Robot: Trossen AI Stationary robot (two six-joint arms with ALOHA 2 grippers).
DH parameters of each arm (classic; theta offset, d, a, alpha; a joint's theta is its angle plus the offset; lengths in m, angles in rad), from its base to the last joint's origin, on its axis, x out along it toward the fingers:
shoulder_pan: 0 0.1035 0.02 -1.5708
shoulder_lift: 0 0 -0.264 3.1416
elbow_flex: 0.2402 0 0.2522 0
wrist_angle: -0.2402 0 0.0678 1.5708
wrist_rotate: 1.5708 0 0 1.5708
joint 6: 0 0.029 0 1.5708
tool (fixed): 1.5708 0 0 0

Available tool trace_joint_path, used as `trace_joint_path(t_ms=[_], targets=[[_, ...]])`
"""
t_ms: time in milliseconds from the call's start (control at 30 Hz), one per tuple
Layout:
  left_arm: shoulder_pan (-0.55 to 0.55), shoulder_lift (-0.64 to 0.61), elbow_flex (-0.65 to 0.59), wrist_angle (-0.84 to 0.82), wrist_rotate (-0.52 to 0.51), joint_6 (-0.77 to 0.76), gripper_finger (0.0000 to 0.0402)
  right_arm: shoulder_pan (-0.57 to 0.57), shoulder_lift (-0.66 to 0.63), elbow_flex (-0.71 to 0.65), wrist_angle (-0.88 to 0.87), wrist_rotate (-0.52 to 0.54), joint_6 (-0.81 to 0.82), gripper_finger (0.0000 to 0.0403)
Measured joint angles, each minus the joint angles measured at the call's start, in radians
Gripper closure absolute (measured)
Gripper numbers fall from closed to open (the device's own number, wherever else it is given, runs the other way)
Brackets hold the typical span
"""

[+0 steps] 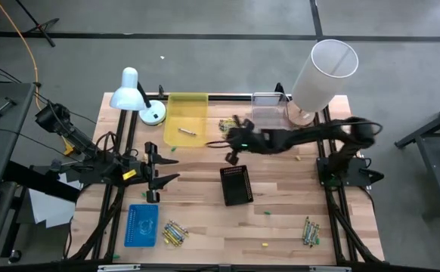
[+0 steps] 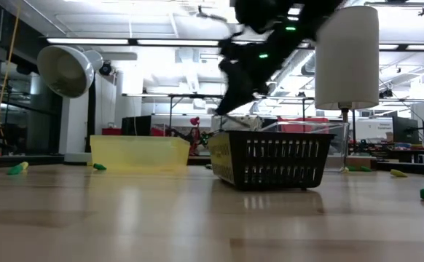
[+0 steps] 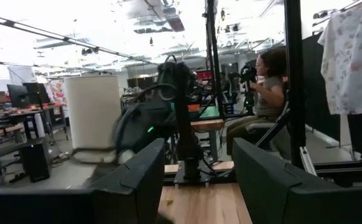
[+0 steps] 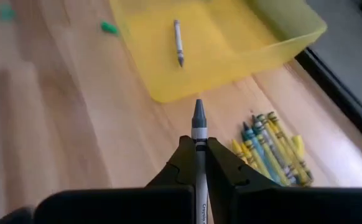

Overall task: Sort crayons
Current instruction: Put the gray crayon into the yellow transparent bin

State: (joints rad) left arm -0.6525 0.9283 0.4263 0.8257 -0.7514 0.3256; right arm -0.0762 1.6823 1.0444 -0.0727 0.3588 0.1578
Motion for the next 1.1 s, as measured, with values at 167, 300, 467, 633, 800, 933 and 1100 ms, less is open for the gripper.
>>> trace_joint_path(t_ms=[167,300,467,633,800,933,1100], targets=[[0.012,0.000,0.000,0.016,-0.004,0.030,0.0227,0.013,-0.168,-0.345,0.531,-0.060,0.115,0.0402],[0.052,0.001,0.000,0.035,-0.005,0.043,0.0227,0.022,-0.158,-0.505,1.008,-0.081,0.130,0.0402],[0.096,0.002,0.001,0.035,-0.003,0.044,0.0227,0.020,-0.080,-0.519,1.167,-0.092,0.132,0.0402],[0.106,0.002,-0.001,0.019,-0.004,0.044,0.0227,0.021,-0.021,-0.471,1.154,-0.128,0.126,0.0401],[0.095,0.003,-0.001,0.013,-0.001,0.044,0.0227,0.006,0.029,-0.376,1.155,-0.116,0.104,0.0400],[0.095,0.002,0.000,0.045,-0.001,0.045,0.0227,-0.025,0.135,-0.221,1.157,-0.150,0.103,0.0401],[0.090,0.002,0.000,0.049,0.011,0.044,0.0227,-0.043,0.335,0.014,1.116,-0.221,0.097,0.0400]])
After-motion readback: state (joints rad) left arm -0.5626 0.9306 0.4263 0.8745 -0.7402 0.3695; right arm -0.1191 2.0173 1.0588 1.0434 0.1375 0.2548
